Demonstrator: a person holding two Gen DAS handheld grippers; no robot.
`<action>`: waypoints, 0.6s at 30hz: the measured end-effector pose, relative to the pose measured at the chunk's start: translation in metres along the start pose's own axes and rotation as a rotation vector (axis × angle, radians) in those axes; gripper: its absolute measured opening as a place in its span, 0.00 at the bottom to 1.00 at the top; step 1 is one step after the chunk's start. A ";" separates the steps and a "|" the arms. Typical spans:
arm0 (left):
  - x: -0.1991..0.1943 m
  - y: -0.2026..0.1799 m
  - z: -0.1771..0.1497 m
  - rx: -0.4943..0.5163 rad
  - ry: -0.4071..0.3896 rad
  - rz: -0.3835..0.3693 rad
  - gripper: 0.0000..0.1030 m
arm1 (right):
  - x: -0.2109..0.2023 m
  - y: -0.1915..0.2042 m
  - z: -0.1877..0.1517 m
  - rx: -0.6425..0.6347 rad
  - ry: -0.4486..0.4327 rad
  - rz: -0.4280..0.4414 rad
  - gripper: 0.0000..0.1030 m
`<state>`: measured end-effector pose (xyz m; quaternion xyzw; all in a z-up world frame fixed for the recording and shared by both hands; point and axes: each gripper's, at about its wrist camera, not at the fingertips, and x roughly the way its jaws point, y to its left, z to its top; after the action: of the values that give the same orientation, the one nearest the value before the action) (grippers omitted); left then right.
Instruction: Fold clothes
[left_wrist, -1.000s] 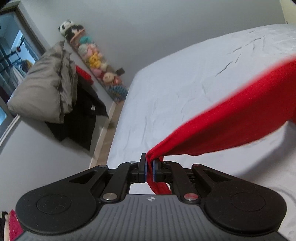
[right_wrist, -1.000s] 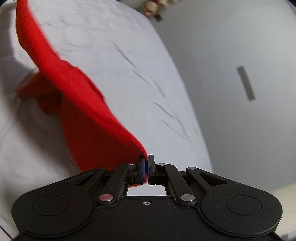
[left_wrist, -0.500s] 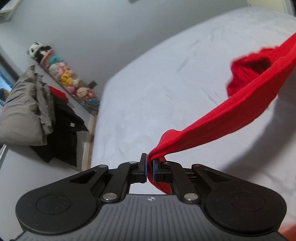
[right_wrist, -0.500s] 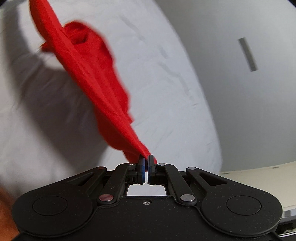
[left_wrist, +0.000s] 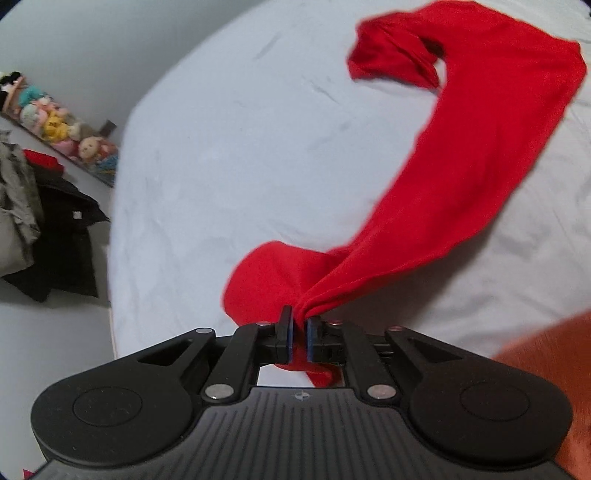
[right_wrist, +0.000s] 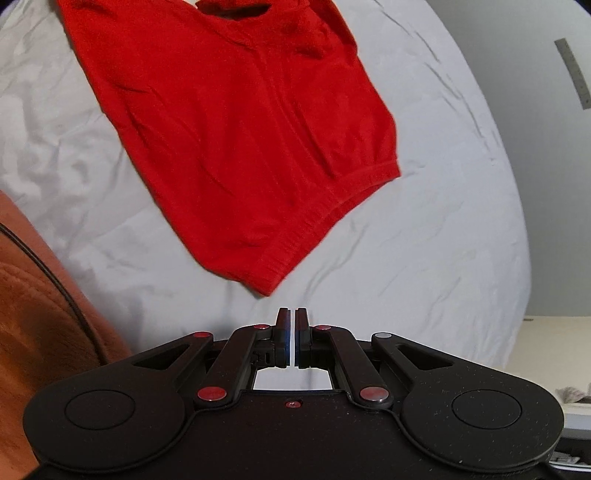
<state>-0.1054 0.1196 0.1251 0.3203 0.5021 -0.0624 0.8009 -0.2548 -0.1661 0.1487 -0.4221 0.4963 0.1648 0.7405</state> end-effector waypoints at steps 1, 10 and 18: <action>0.002 0.001 -0.003 0.006 0.009 -0.007 0.11 | 0.001 0.002 0.002 -0.001 0.001 0.004 0.01; -0.003 0.007 -0.010 0.008 0.019 -0.018 0.26 | 0.021 -0.015 0.019 0.028 -0.006 -0.035 0.10; -0.022 0.034 -0.003 -0.071 -0.052 -0.016 0.32 | 0.030 -0.049 0.041 0.194 -0.029 -0.052 0.20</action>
<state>-0.1038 0.1429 0.1580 0.2860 0.4855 -0.0591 0.8240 -0.1842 -0.1676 0.1514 -0.3585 0.4880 0.1030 0.7891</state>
